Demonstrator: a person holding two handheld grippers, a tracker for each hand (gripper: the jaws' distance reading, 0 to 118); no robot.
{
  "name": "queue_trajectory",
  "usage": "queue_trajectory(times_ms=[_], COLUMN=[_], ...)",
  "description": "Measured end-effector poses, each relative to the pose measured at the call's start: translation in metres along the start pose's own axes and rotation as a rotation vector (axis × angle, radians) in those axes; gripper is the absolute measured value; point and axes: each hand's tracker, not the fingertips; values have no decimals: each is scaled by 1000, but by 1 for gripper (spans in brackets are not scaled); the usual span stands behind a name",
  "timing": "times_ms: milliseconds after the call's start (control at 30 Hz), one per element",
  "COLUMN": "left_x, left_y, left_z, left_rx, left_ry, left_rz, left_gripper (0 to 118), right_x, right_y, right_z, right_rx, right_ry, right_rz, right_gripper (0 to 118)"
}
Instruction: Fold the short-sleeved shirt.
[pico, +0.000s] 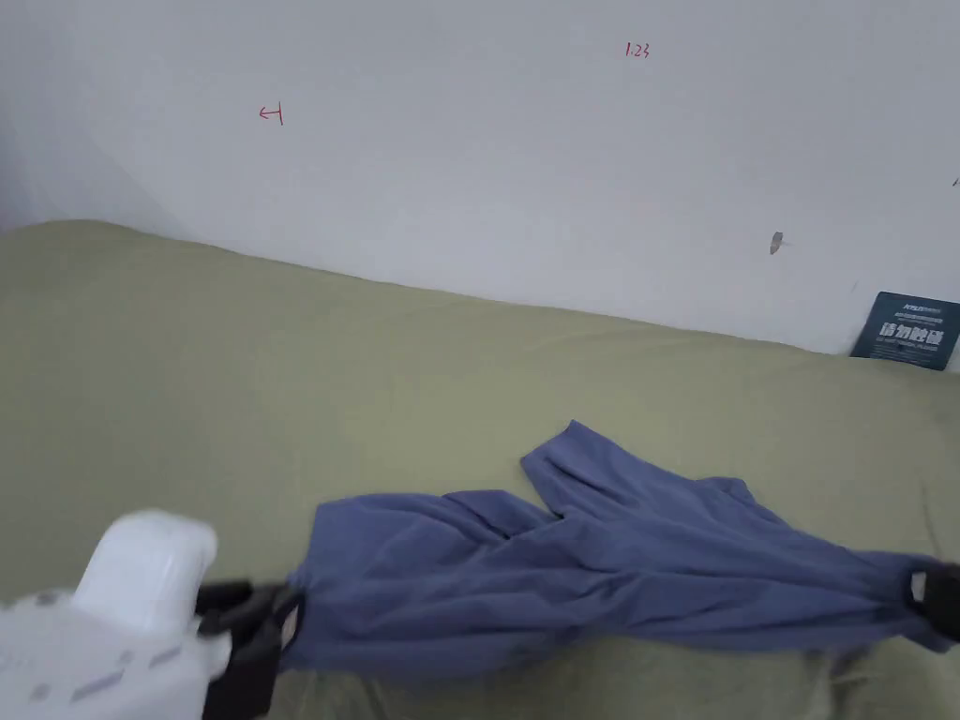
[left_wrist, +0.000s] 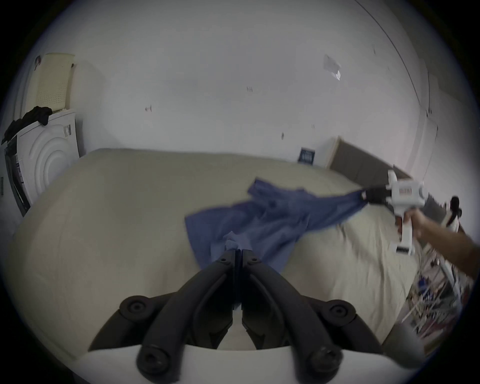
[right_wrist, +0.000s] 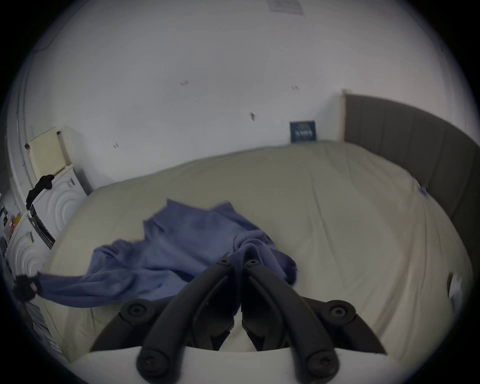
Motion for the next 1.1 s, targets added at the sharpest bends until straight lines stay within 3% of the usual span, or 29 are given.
queue_trajectory(times_ms=[233, 433, 500, 533, 567, 633, 700, 800, 900, 933, 967, 1000, 1033, 1100], left_x=[-17, -14, -12, -13, -13, -7, 0, 16, 41, 45, 48, 50, 50, 51], left_y=[-73, -101, -97, -94, -92, -75, -62, -29, -14, -14, -16, -17, -23, -34], left_z=[27, 23, 25, 25, 24, 41, 43, 83, 76, 77, 78, 79, 80, 87], left_rx=[-166, -275, -253, -230, -207, -121, -29, 72, 106, 128, 139, 141, 135, 126], left_ry=[-3, -16, -24, -15, -5, -4, 28, 149, 276, 264, 266, 273, 308, 325], left_rz=[40, 66, 117, 150, 180, 216, 165, -10, -102, -83, -65, -36, -10, 27], left_gripper=[3, 3, 6, 18, 38, 84, 87, 86, 83, 69, 40, 8, 0, 0], right_x=[30, 37, 39, 40, 39, 31, 14, -27, -66, -79, -82, -90, -98, -112], right_y=[-43, -55, -54, -52, -49, -42, -35, -37, -54, -64, -75, -86, -97, -122], right_z=[6, -3, 3, 13, 26, 51, 82, 123, 159, 172, 177, 189, 198, 213], right_rx=[-72, -134, -139, -95, -61, -16, 64, 112, 128, 136, 147, 165, 171, 172], right_ry=[-52, -83, -33, -13, 5, 28, 48, -28, -26, -17, 0, 32, 56, 33], right_rz=[-68, -78, -157, -201, -223, -195, -73, 91, 155, 165, 166, 169, 166, 188], right_gripper=[4, 5, 6, 16, 33, 83, 83, 84, 82, 74, 56, 26, 2, 2])
